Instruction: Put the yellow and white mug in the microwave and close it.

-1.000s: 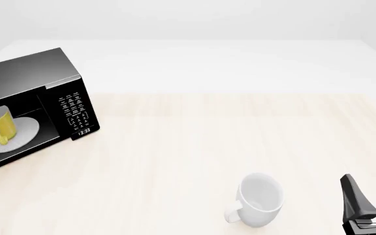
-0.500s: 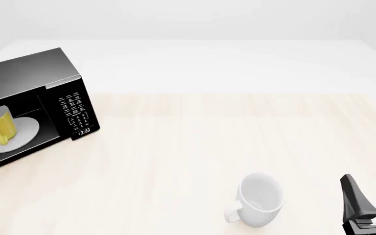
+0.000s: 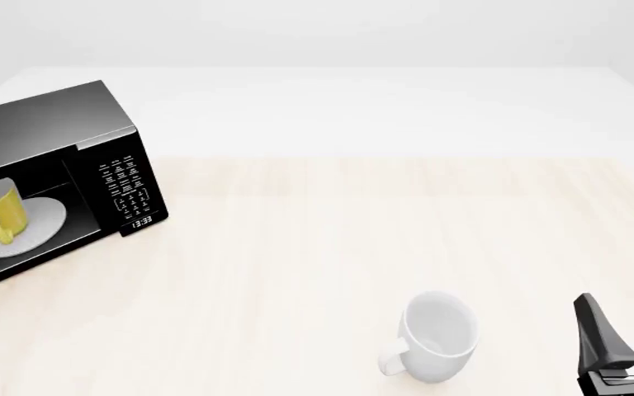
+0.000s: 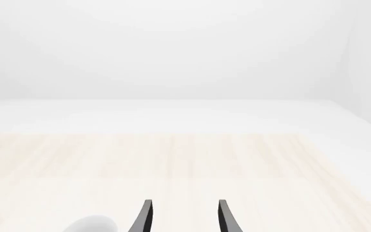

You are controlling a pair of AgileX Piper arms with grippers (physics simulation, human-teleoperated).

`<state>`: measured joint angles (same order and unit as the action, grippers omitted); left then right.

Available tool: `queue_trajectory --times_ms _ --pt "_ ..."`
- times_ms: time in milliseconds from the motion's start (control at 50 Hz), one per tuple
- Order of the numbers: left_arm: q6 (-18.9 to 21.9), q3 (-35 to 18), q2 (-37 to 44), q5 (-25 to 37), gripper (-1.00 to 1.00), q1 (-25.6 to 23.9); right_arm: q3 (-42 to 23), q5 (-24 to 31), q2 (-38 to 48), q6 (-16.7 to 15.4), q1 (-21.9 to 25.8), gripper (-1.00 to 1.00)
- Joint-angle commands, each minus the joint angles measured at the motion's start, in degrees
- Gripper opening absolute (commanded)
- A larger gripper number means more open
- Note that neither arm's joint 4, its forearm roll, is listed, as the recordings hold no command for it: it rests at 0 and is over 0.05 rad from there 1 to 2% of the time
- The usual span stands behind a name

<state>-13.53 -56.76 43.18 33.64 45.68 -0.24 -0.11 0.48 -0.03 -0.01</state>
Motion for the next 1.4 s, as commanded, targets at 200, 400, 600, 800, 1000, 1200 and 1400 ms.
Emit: queue_trajectory --times_ms 200,400,600,800,1000,1200,1400 --pt "-1.01 1.42 2.14 -0.70 1.00 4.92 0.00 0.00 0.01 0.00 0.00 1.00" --pt "-1.37 1.90 3.47 -1.44 1.00 8.39 0.00 0.00 0.00 0.00 0.00 1.00" --pt "-2.77 2.03 4.55 -1.87 1.00 12.31 0.00 0.00 0.00 0.02 0.00 1.00" --pt "0.38 2.07 4.80 -3.67 1.00 16.81 0.00 0.00 0.01 0.00 -0.01 1.00" --pt "6.65 1.82 4.06 -5.06 1.00 19.97 0.00 0.00 0.00 0.00 -0.01 1.00" --pt "12.85 2.67 4.88 -6.08 1.00 21.04 0.00 0.00 -0.01 0.01 -0.01 1.00" --pt "16.01 5.91 6.74 -8.11 1.00 23.65 0.00 0.00 -0.01 0.01 0.00 1.00"
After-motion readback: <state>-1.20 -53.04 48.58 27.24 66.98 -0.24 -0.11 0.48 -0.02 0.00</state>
